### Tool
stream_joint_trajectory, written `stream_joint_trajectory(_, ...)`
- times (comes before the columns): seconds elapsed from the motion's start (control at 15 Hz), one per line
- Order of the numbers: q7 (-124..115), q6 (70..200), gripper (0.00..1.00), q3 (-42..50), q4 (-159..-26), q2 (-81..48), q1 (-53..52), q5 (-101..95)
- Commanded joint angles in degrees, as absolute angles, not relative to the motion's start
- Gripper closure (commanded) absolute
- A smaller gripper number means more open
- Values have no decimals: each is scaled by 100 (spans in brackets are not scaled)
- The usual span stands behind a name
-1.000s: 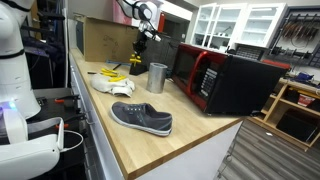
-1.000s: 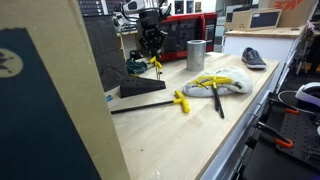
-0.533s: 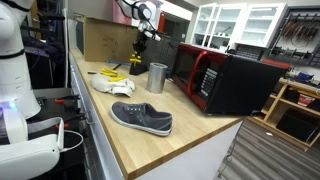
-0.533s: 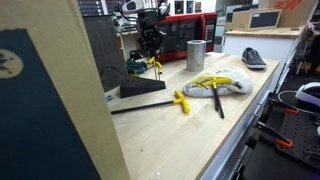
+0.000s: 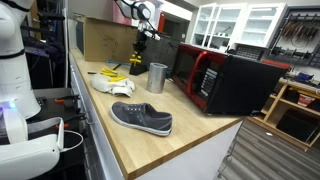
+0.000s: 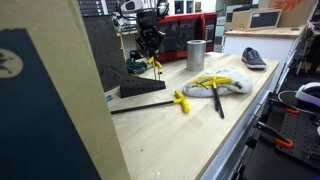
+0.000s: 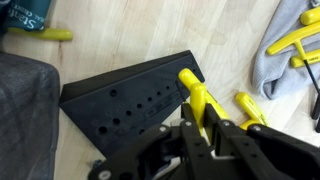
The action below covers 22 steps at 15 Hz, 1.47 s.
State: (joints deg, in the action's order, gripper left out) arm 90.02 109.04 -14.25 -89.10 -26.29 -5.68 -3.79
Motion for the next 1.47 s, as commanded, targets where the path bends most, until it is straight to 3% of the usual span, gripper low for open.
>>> stream_joint_trajectory(0.0, 9413, 11011, 96, -1412, -8920, -2600, -563, -296)
stream_joint_trajectory(1.4, 9388, 10906, 96, -1398, -8868, -2704, -601, -374)
